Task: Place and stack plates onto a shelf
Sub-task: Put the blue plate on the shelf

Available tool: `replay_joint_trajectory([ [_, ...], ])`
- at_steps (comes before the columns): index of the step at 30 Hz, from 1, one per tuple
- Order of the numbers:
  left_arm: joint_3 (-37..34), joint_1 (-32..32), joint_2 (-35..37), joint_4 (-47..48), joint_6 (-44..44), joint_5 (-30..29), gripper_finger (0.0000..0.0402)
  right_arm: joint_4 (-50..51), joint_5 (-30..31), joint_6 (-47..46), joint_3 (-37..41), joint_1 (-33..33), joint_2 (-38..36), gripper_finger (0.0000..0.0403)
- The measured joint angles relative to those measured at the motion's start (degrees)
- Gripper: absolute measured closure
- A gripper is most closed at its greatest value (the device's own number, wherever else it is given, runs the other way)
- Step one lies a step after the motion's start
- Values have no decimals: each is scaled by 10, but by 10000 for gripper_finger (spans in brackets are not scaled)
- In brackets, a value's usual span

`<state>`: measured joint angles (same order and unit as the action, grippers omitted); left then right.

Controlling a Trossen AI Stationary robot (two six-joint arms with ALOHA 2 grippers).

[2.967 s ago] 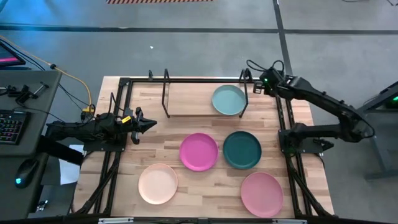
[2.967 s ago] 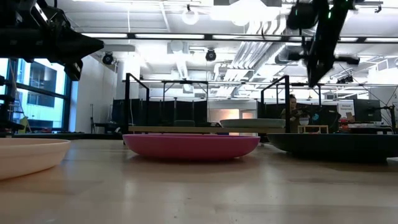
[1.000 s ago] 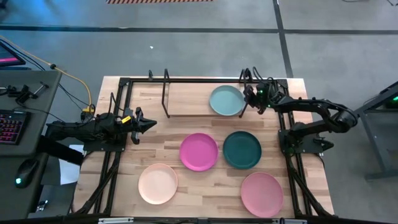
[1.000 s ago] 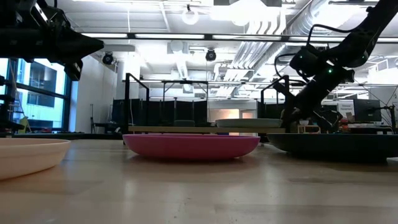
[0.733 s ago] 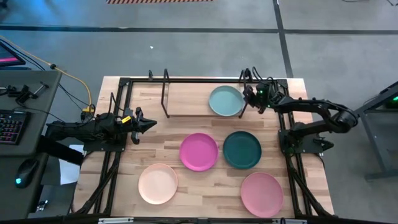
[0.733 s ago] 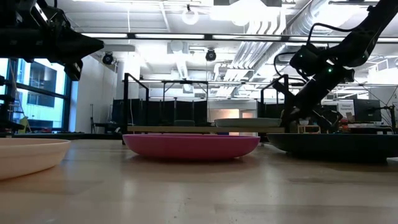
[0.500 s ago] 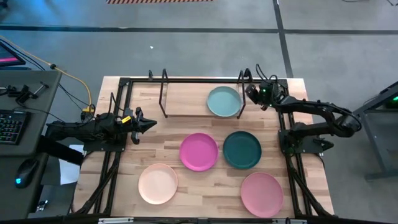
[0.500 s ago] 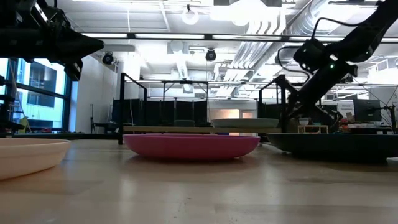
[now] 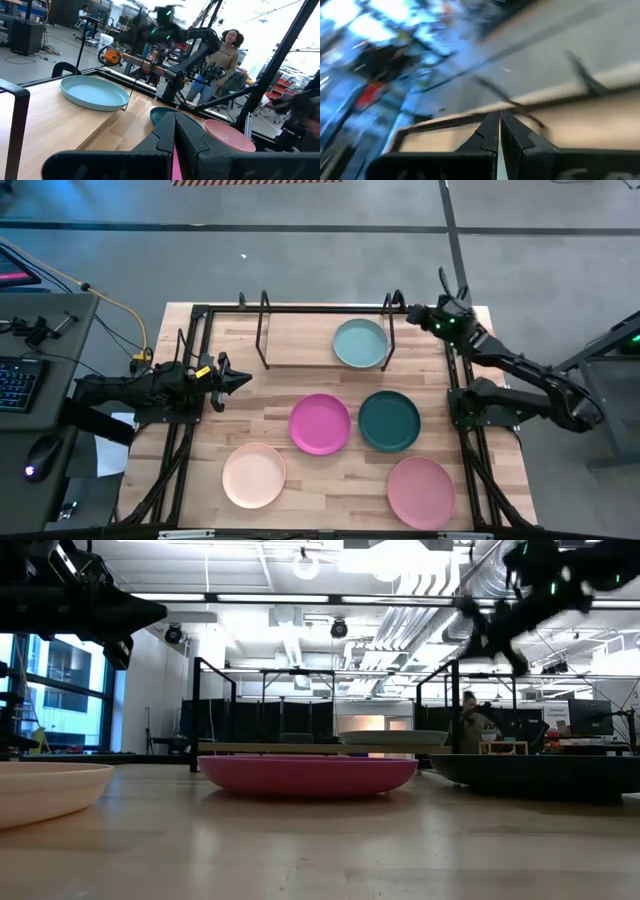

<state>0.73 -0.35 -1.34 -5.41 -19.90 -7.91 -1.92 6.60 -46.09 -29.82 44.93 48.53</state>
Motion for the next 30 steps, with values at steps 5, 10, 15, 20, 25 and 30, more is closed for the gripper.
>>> replay_joint_trajectory([
  [5,0,0,0,0,0,0,401,76,-36,131,-121,-95,-4,403],
  [10,0,0,0,0,0,0,401,227,-34,223,-267,-235,63,403],
  [15,0,0,0,0,0,0,401,351,15,256,-371,-336,155,403],
  [20,0,0,0,0,0,0,401,415,44,230,-431,-369,275,403],
  [25,0,0,0,0,0,0,401,493,43,269,-543,-360,410,403],
  [30,0,0,0,0,0,0,401,604,44,309,-674,-318,543,403],
])
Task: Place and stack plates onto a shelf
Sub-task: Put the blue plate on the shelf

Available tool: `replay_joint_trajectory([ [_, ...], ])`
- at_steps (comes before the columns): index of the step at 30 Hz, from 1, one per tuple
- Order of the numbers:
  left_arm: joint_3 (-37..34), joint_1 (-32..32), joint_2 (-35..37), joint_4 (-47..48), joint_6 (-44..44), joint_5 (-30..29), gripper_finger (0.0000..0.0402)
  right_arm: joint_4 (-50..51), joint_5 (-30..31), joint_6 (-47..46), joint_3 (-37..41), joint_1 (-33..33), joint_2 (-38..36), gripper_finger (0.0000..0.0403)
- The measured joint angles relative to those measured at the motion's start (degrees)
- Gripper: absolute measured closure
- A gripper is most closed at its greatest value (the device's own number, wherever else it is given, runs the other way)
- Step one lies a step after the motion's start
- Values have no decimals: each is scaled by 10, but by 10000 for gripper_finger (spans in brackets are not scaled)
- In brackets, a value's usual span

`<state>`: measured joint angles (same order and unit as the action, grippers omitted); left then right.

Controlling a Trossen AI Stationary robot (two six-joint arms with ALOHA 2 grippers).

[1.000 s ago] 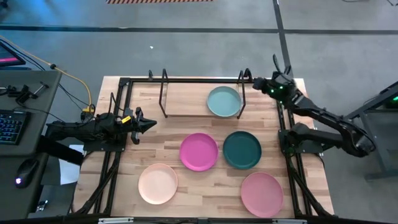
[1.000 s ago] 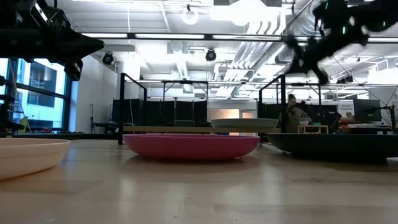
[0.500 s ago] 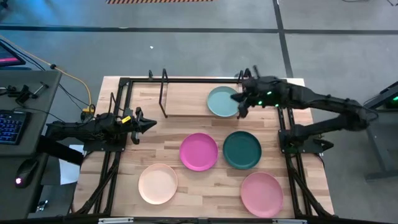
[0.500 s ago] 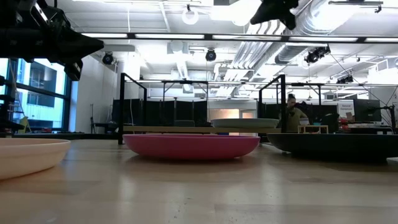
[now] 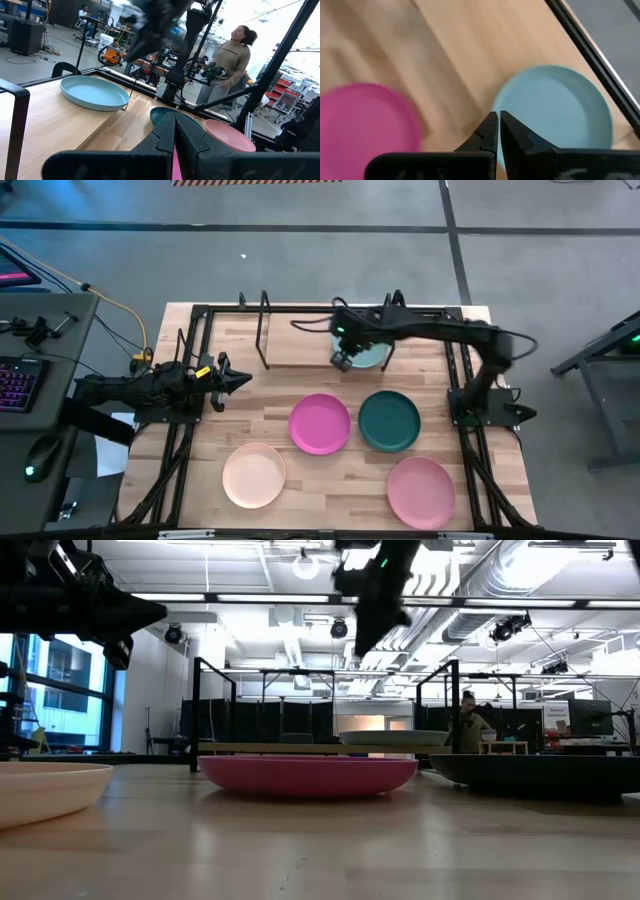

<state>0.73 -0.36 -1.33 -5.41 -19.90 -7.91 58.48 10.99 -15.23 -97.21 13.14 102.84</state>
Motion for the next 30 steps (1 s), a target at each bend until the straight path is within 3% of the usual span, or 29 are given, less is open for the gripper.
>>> replay_joint_trajectory([
  [5,0,0,0,0,0,0,401,62,12,3,-79,38,107,403],
  [12,0,0,0,0,0,0,401,73,16,-14,-119,63,198,403],
  [30,0,0,0,0,0,0,401,-4,38,-64,-117,68,244,403],
])
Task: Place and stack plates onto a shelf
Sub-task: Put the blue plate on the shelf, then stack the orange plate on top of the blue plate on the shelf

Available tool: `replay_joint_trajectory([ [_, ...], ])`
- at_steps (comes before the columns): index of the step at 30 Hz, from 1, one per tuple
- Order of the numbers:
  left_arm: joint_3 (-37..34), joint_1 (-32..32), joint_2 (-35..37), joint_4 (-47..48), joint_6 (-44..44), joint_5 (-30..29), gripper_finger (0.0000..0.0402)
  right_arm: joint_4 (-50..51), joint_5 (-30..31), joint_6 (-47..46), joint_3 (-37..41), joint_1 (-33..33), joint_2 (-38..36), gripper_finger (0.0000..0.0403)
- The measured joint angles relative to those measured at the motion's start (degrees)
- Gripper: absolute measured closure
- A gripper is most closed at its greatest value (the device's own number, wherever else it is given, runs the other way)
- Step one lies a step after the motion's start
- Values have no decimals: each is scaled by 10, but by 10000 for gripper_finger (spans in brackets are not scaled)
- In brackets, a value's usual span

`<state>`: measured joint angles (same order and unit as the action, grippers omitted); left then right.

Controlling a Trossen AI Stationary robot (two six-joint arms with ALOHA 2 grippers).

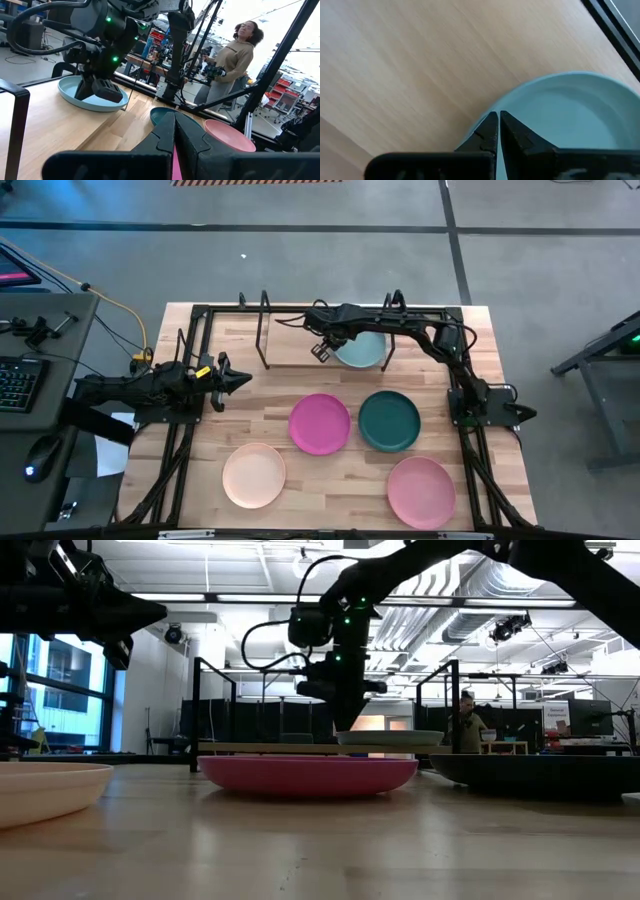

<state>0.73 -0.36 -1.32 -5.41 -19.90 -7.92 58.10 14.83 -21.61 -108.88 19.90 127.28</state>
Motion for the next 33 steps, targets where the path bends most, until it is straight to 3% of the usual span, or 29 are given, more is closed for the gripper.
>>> replay_joint_trajectory([
  [14,0,0,0,0,0,0,401,-13,-2,22,-13,-1,-4,403],
  [17,0,0,0,0,0,0,401,-3,31,41,-23,-1,-21,403],
  [24,0,0,0,0,0,0,401,31,42,68,-15,-26,-91,403],
  [28,0,0,0,0,0,0,401,9,41,82,35,-56,-152,403],
  [33,0,0,0,0,0,0,401,-81,17,30,172,-99,-265,403],
])
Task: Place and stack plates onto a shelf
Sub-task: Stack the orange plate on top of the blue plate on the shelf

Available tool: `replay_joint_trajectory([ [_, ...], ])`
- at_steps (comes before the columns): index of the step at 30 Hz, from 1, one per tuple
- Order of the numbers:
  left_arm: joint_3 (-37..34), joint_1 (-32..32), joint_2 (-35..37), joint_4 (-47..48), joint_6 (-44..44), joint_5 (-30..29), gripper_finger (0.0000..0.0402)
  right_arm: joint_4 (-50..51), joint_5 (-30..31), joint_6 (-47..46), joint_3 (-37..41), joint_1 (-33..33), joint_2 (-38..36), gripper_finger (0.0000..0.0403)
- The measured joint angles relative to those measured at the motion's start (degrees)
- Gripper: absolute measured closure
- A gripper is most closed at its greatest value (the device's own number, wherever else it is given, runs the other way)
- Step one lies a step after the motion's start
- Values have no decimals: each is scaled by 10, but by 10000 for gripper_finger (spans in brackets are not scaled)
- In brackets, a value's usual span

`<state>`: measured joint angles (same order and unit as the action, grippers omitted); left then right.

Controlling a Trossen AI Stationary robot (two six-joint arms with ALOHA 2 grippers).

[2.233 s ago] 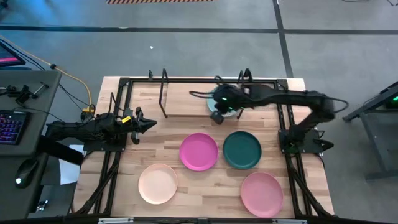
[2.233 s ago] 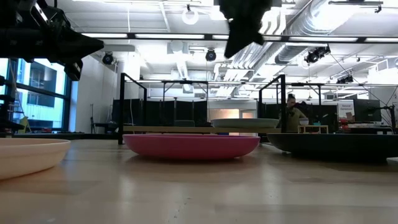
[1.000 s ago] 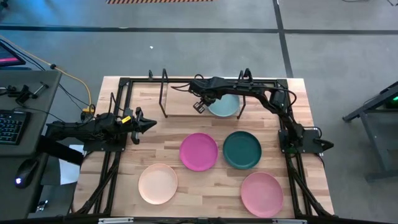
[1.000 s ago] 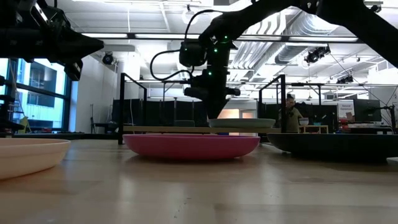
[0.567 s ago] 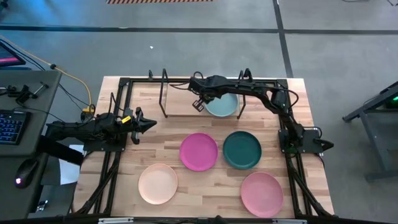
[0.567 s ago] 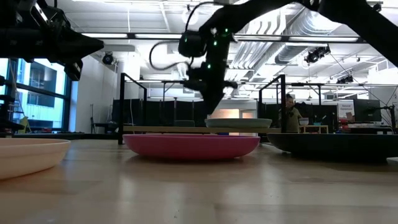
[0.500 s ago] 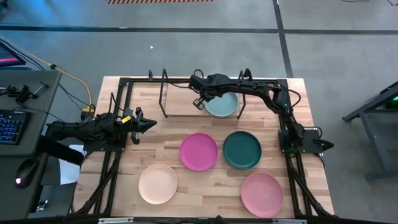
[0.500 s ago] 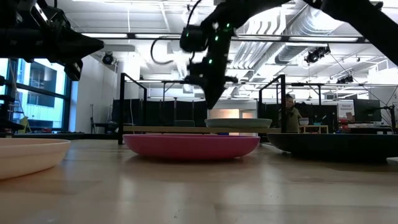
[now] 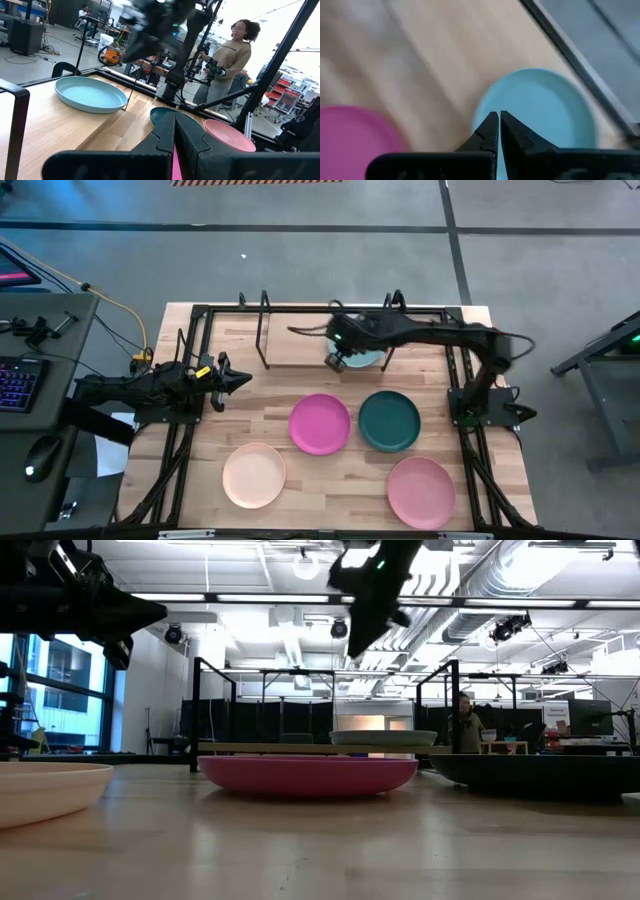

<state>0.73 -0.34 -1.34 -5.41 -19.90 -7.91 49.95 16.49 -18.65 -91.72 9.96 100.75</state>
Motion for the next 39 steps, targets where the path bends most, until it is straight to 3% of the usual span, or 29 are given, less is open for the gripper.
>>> replay_joint_trajectory([
  [8,0,0,0,0,0,0,401,-145,-29,-129,172,-96,-141,403],
  [18,0,0,0,0,0,0,401,-123,0,-224,213,-193,-191,403],
  [32,0,0,0,0,0,-1,401,21,6,-99,220,-189,-255,403],
  [39,0,0,0,0,0,-1,401,-58,-23,-107,371,-206,-388,403],
])
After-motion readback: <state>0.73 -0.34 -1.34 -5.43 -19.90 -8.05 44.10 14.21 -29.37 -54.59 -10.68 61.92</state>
